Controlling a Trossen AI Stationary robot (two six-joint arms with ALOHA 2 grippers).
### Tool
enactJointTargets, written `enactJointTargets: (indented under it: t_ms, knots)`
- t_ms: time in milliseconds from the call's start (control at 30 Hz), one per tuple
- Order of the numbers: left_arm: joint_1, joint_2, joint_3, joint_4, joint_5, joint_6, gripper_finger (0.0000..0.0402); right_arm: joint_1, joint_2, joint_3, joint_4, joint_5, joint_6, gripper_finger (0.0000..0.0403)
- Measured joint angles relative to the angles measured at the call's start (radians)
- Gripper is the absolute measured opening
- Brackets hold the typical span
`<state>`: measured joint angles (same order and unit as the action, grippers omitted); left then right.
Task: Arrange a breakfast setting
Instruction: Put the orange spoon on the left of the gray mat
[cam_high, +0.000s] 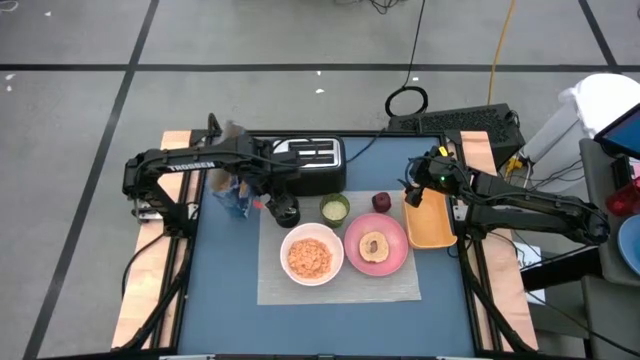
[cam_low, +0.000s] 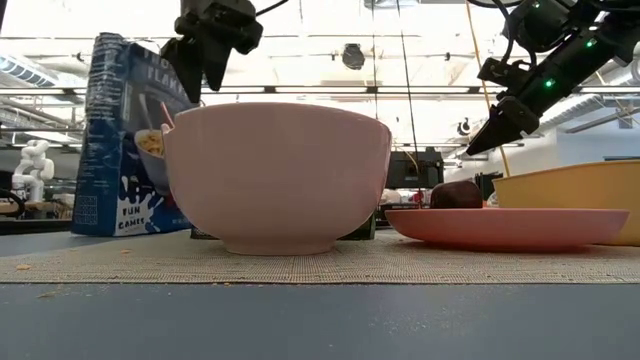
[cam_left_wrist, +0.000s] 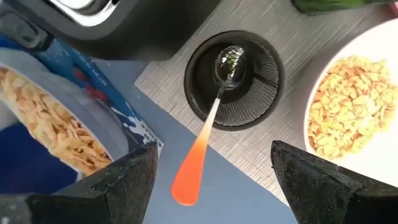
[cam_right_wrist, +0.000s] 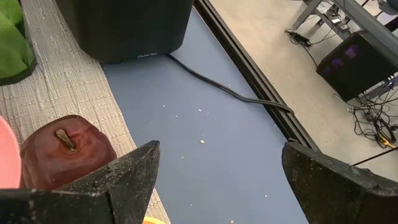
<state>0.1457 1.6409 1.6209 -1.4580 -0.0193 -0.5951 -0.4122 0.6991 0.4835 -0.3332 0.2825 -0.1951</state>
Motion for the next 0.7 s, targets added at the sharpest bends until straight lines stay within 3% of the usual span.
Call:
enactJointTargets:
  t_ms: [433,700]
  knots:
    - [-0.006,0.000,-0.184,0.004,0.029,-0.043,0.0317,0.000,0.000,0.000,0.000,0.000,0.000,0.0325]
    - [-0.005,0.000,-0.221,0.017,0.030,-0.036,0.0314,0.000,0.000,0.000,0.000,0.000,0.000,0.0325]
